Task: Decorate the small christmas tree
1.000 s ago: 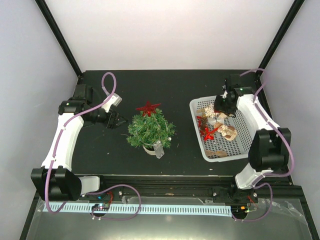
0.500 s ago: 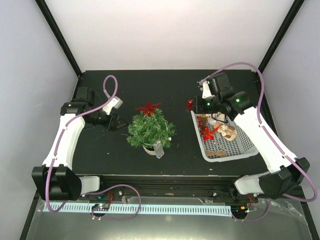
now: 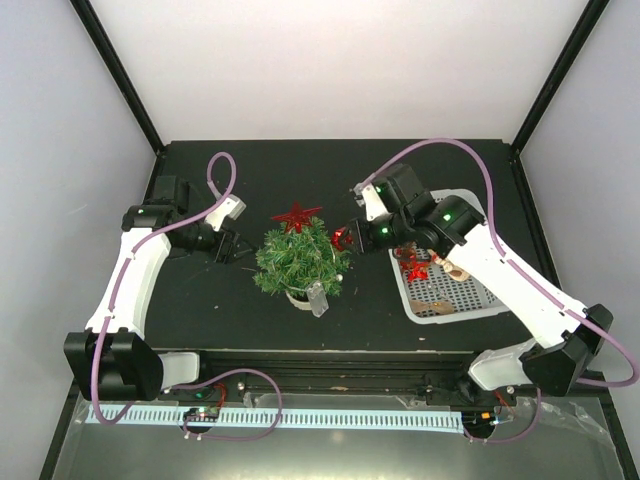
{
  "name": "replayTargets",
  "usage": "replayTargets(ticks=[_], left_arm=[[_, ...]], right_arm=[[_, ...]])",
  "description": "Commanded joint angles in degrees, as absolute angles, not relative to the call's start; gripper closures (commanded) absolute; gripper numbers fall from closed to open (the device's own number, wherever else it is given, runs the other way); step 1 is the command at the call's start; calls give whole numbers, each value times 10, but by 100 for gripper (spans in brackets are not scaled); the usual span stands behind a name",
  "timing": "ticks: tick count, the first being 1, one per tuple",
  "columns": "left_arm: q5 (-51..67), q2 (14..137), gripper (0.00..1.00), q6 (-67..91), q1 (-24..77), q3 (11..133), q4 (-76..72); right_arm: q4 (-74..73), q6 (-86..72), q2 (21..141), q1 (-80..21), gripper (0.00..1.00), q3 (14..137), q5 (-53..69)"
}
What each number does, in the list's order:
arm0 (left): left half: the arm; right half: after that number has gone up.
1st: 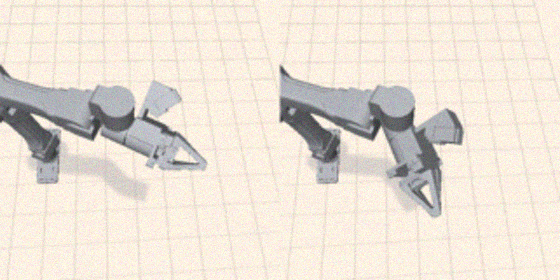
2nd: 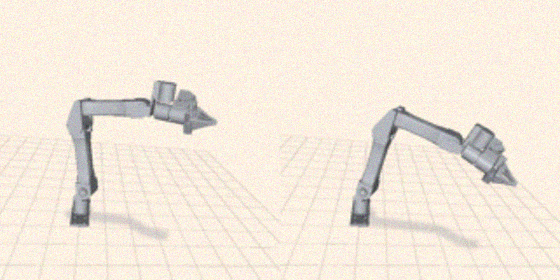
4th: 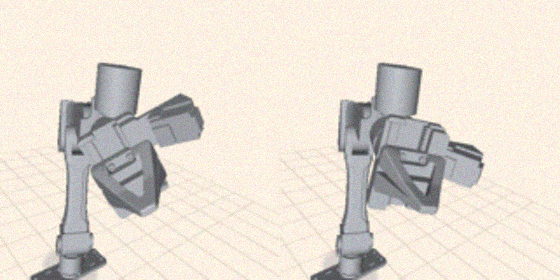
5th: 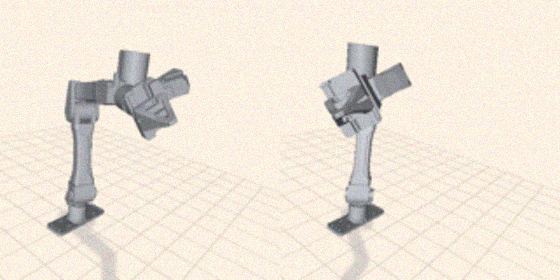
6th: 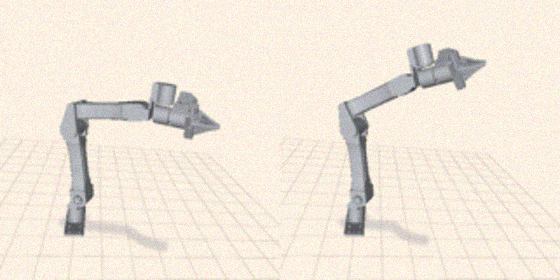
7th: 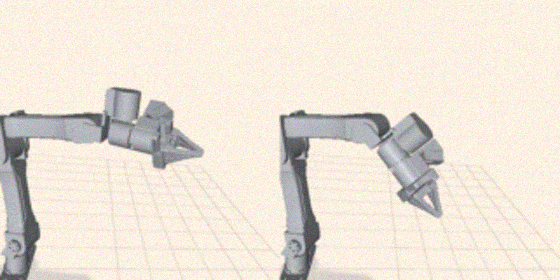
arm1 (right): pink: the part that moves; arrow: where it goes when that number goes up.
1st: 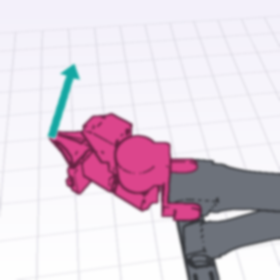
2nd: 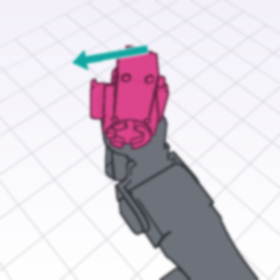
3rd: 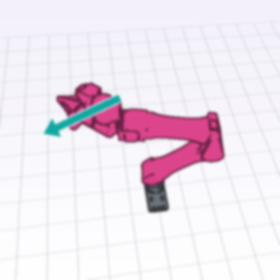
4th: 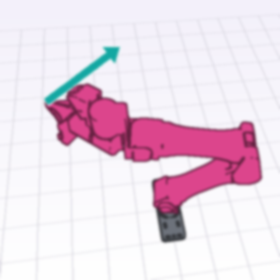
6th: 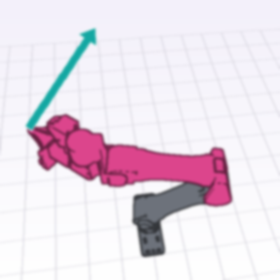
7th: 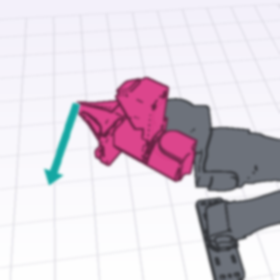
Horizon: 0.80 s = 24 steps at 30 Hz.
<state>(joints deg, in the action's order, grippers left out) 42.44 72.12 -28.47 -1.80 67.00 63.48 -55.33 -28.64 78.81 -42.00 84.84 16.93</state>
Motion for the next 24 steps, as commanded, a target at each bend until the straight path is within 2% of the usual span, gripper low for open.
replayTargets(ticks=[1,24], left_arm=[[426,723,38,-285,-21,668,631],[434,718,38,-281,-20,653,621]], right_arm=[[-543,-297,782,-441,71,870,180],[-506,-314,817,-481,71,846,189]])
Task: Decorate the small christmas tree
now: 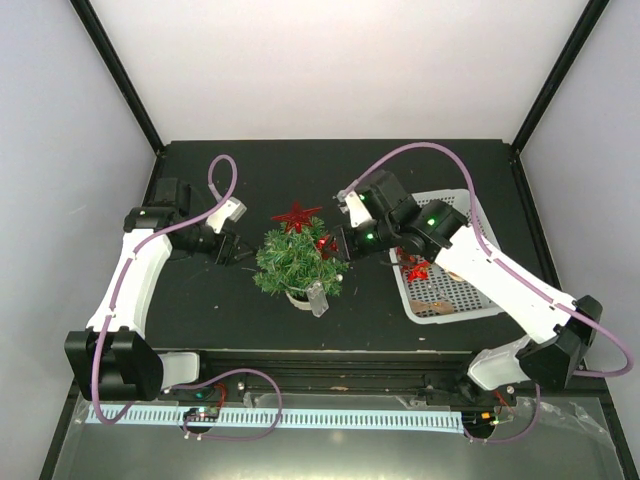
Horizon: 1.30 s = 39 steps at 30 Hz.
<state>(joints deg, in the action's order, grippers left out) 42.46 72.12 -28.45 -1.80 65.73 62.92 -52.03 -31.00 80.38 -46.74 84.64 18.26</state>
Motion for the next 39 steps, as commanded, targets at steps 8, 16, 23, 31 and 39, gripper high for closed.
replayTargets(ticks=[8,16,23,31,39], left_arm=[[435,716,38,-281,-21,649,617],[439,719,39,-278,-21,646,614],[443,722,38,-272,-20,646,606],[444,725,38,-269,-20,642,601],[445,726,39,-269,-20,641,599]], right_arm=[[-493,-321,819,-487,71,813,185],[-486,-324,826,-488,71,815,184],[-493,-320,831,-489,59,833,180],[-517,-316,818,-488,50,854,153],[-548,-304,806,-487,48,864,140]])
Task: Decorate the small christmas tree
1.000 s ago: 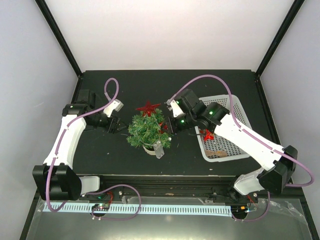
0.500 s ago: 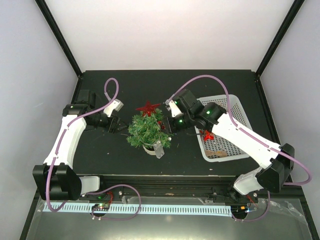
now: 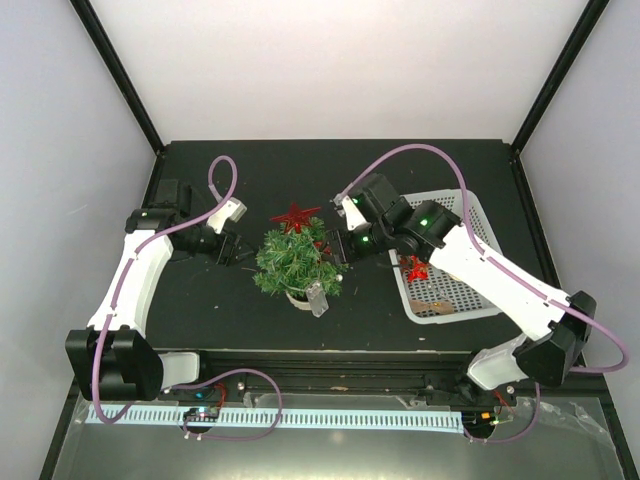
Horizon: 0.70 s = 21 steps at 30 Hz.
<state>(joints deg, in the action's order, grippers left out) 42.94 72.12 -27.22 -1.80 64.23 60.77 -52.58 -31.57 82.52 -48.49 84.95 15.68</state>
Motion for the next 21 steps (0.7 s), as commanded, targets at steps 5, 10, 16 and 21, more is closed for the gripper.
replayTargets(ticks=[5,10,16,21], left_arm=[[443,728,38,-269,-20,642,598],[441,729,38,-271,-20,642,599],[439,730,39,-271,-20,644,599],[439,730,39,-271,-19,644,600]], right_arm=[[-559,-303,789,-487,48,853,122],[-557,-307,782,-487,60,848,114],[-546,-310,794,-487,72,851,107],[-536,-307,815,-486,73,855,107]])
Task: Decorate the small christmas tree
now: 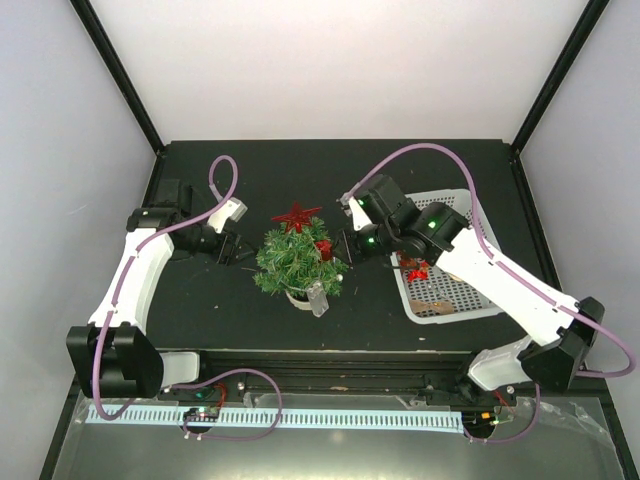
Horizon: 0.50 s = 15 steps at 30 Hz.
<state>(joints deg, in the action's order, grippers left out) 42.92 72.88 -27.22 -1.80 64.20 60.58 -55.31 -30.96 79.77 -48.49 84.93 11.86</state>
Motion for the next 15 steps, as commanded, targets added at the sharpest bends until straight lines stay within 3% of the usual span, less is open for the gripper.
replayTargets(ticks=[1,7,15], left_arm=[[439,730,38,-271,-19,644,600],[437,727,38,-272,-20,643,602],[432,724,38,-275,-20,638,599]], right_arm=[[-531,-307,819,-486,74,857,110],[-523,-309,843,-487,76,870,130],[-561,-314,794,-481,74,863,67]])
